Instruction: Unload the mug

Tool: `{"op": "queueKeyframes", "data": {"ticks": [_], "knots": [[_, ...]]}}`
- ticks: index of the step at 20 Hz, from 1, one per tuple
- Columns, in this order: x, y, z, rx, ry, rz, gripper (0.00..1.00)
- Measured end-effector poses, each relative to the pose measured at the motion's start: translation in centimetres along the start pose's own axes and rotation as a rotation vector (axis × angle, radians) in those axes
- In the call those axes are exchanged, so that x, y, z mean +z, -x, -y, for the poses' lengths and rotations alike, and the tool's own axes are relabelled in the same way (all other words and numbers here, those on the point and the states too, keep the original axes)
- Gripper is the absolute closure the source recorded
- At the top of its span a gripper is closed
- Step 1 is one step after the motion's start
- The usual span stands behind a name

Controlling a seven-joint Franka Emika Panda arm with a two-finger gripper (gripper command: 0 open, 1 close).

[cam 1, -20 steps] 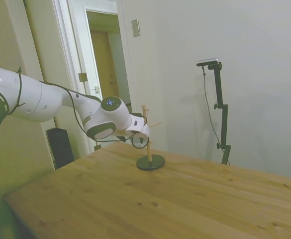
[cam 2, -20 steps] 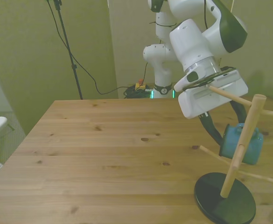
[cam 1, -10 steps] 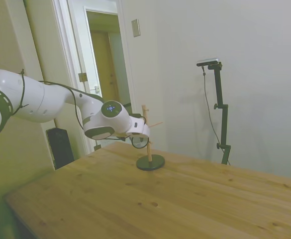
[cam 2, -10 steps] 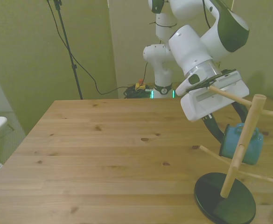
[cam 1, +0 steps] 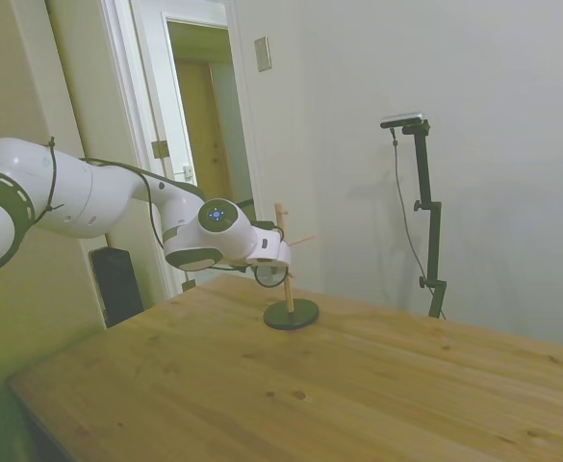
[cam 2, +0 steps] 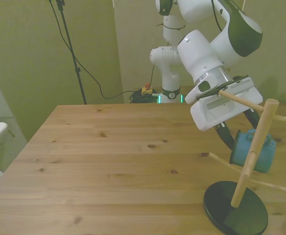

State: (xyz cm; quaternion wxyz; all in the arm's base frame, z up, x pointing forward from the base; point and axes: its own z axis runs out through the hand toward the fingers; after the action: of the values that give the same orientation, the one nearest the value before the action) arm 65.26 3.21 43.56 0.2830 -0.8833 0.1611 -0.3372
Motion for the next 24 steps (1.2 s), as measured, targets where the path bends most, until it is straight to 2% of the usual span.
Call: {"op": "queueKeyframes", "data": {"ticks": [24], "knots": [[-0.13, 0.19, 0.63, -0.017, -0.011, 0.000, 1.00]]}}
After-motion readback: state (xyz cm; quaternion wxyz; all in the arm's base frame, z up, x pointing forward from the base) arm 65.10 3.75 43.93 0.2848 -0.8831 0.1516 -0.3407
